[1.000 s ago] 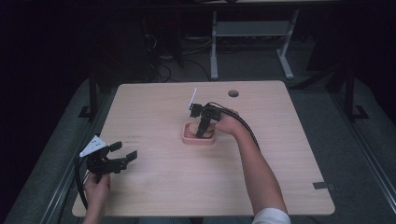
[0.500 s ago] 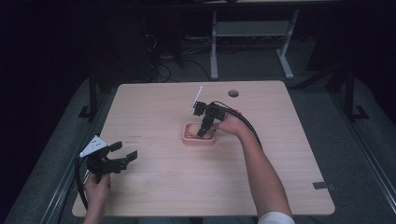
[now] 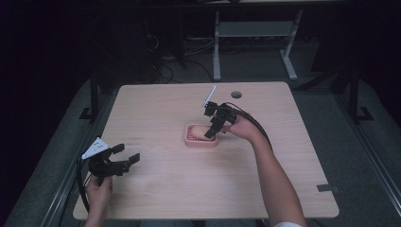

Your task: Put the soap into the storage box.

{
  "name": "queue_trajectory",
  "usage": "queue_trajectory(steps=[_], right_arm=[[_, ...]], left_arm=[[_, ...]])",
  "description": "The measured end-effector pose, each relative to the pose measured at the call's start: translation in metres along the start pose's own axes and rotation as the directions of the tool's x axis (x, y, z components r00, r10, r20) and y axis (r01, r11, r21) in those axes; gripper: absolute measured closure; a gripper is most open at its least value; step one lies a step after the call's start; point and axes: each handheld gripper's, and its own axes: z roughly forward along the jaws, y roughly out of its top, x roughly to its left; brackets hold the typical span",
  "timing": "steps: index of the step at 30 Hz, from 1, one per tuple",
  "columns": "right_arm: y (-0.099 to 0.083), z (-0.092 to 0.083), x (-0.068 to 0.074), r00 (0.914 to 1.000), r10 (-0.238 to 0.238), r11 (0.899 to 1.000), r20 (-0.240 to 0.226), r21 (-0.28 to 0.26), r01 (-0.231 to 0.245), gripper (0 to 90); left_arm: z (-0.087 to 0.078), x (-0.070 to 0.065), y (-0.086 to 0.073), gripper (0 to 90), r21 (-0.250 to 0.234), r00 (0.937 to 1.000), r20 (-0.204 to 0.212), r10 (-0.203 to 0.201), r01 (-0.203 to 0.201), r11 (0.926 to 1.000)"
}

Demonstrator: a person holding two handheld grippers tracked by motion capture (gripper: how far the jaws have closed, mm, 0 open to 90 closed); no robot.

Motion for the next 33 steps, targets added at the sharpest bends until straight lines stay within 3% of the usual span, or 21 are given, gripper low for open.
queue_trajectory(steps=[11,25,33], right_arm=[[-0.027,-0.027,0.009,0.9994,0.023,0.998,0.024,-0.051,-0.022,24.7],[-0.06,-0.034,0.017,0.9977,0.065,0.997,0.022,-0.048,-0.064,24.3],[-0.082,-0.04,0.022,0.9959,0.085,0.994,0.031,-0.077,-0.082,24.6]], left_arm=[[0.0,-0.001,0.0,14.2,-0.002,1.0,0.0,0.0,0.0,1.0],[0.001,-0.001,0.0,14.2,0.0,1.0,0.002,-0.001,0.001,1.0],[0.002,-0.003,0.0,14.2,0.005,1.0,0.003,0.007,-0.007,1.0]])
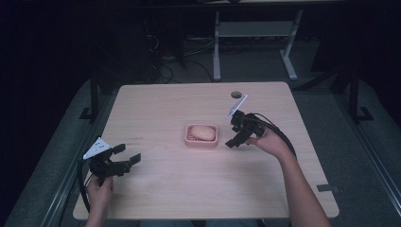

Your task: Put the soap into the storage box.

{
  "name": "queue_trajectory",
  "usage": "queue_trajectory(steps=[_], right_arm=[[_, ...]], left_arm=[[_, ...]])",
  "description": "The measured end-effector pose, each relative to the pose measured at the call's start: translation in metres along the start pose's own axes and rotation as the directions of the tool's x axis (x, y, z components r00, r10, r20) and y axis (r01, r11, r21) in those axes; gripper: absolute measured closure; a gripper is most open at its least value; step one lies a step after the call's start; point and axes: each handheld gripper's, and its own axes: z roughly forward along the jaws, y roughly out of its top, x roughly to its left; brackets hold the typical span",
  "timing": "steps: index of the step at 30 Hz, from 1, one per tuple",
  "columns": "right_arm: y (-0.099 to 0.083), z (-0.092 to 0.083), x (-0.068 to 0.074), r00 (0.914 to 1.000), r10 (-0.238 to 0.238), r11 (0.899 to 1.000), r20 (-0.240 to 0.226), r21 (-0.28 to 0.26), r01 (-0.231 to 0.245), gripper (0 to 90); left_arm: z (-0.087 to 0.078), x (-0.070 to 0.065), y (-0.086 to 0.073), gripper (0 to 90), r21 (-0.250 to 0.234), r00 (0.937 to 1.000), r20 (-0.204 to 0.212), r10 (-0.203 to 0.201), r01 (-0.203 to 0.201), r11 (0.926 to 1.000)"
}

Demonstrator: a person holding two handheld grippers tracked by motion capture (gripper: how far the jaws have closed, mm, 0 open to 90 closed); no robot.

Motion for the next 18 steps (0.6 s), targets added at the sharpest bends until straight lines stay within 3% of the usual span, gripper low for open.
queue_trajectory(steps=[18], right_arm=[[-0.043,-0.006,0.007,0.9986,0.052,0.998,-0.001,-0.017,-0.052,24.5]], left_arm=[[0.0,-0.001,0.0,14.2,0.004,1.0,0.002,0.002,-0.002,1.0]])
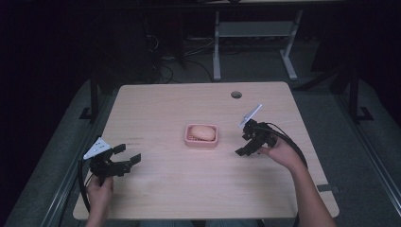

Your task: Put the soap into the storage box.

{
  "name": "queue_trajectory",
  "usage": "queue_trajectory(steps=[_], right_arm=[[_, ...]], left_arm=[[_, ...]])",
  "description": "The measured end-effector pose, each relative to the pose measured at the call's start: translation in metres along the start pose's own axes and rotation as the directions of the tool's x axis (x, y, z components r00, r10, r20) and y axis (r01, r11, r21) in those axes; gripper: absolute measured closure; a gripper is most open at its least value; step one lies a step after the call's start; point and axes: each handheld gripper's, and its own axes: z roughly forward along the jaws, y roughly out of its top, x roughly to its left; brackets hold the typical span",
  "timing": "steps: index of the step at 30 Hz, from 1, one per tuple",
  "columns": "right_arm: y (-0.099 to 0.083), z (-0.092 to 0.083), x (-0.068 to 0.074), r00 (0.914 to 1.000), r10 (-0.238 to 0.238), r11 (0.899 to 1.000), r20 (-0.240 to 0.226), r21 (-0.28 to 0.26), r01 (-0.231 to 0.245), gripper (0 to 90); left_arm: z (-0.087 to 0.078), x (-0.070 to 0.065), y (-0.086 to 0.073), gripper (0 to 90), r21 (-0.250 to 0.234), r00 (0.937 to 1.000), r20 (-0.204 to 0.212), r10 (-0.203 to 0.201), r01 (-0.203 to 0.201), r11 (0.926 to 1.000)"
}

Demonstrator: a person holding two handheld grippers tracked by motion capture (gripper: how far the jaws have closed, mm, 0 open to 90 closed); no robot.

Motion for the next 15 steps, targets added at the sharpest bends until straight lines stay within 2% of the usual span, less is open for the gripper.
queue_trajectory(steps=[12,15], right_arm=[[-0.02,-0.003,0.002,0.9997,0.025,1.0,0.005,0.003,-0.025,24.5],[-0.024,-0.005,0.003,0.9996,0.027,1.0,0.008,-0.015,-0.027,24.5]], left_arm=[[0.0,0.0,0.0,14.2,0.0,1.0,0.0,-0.002,0.002,1.0],[0.0,0.0,0.0,14.3,0.0,1.0,0.001,0.0,0.0,1.0]])
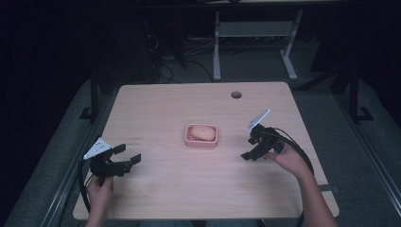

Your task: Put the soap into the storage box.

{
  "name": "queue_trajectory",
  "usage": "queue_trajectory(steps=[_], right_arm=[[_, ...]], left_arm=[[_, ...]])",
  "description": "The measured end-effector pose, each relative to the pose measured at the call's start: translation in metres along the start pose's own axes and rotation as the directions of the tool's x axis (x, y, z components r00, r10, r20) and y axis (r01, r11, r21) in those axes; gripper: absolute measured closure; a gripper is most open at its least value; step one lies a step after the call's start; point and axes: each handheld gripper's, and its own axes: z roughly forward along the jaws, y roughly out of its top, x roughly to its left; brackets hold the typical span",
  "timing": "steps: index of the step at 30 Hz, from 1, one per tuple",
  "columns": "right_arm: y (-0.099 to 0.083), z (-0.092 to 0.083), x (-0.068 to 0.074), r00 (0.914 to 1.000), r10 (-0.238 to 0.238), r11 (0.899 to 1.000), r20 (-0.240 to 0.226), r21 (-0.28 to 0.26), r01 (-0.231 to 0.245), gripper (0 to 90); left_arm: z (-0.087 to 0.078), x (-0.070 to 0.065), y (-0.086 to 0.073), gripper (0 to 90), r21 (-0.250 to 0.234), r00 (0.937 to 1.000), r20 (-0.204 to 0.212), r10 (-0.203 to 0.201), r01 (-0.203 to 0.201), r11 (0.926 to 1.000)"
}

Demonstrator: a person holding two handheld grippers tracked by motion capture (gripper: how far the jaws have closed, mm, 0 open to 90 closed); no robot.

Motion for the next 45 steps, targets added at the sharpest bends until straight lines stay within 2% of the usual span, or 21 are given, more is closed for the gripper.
queue_trajectory(steps=[5,8,17,45], right_arm=[[-0.012,-0.001,0.001,0.9998,0.021,1.0,-0.001,0.004,-0.021,24.5],[-0.016,-0.002,0.002,0.9998,0.017,1.0,0.01,-0.006,-0.017,24.6],[-0.037,-0.003,0.006,0.9981,0.061,0.998,0.005,-0.018,-0.061,24.6],[-0.084,-0.003,0.024,0.994,0.103,0.993,0.039,-0.065,-0.1,24.6]], left_arm=[[0.0,0.0,0.0,14.2,0.007,1.0,-0.001,0.007,-0.007,1.0],[0.0,0.001,0.0,14.2,0.008,0.9999,-0.001,0.01,-0.01,0.9999],[0.0,0.001,0.0,14.2,0.008,0.9999,0.0,0.015,-0.015,0.9999],[0.003,-0.001,-0.001,14.2,0.021,0.9998,0.001,0.02,-0.02,0.9996]])
